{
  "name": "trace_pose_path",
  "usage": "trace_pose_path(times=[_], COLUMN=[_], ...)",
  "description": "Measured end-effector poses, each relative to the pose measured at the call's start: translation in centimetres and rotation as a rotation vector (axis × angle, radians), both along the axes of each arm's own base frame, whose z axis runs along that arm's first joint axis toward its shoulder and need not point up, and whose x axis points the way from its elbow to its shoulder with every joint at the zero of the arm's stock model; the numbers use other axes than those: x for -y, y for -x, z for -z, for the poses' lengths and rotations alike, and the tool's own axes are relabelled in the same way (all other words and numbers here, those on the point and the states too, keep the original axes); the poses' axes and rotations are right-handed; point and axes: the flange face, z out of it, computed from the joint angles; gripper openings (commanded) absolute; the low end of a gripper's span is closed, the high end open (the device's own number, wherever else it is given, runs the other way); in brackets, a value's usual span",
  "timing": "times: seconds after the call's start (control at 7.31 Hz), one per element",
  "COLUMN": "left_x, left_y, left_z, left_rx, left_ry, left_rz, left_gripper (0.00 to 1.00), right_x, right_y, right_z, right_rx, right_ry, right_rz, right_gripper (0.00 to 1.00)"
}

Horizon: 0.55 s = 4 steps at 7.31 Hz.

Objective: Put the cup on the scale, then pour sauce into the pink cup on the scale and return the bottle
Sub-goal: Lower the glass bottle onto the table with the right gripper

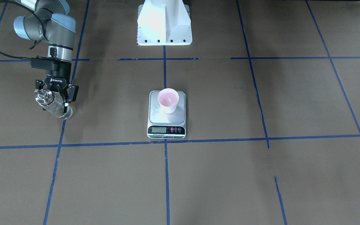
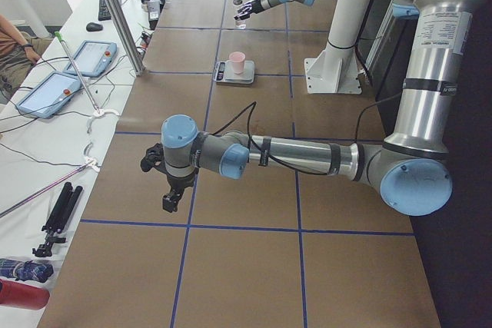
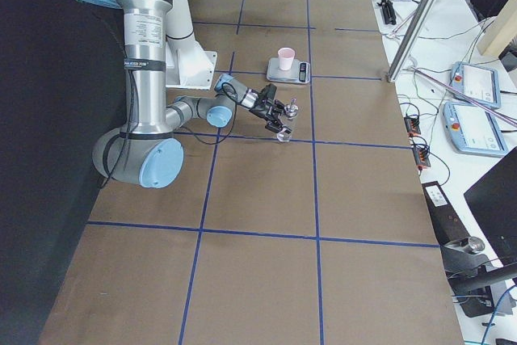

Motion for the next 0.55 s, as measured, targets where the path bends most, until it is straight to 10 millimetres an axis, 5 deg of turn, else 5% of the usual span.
trace_pose_path(times=[0.55], left_x=[0.01], left_y=[-0.06], left_z=[0.01], left_rx=[0.000], left_ry=[0.000], left_rz=[-0.001], left_gripper=[1.00], right_x=[-0.14], right_y=[0.19], right_z=[-0.26], right_rx=[-0.004], right_ry=[0.006], right_rz=[0.007], right_gripper=[0.00])
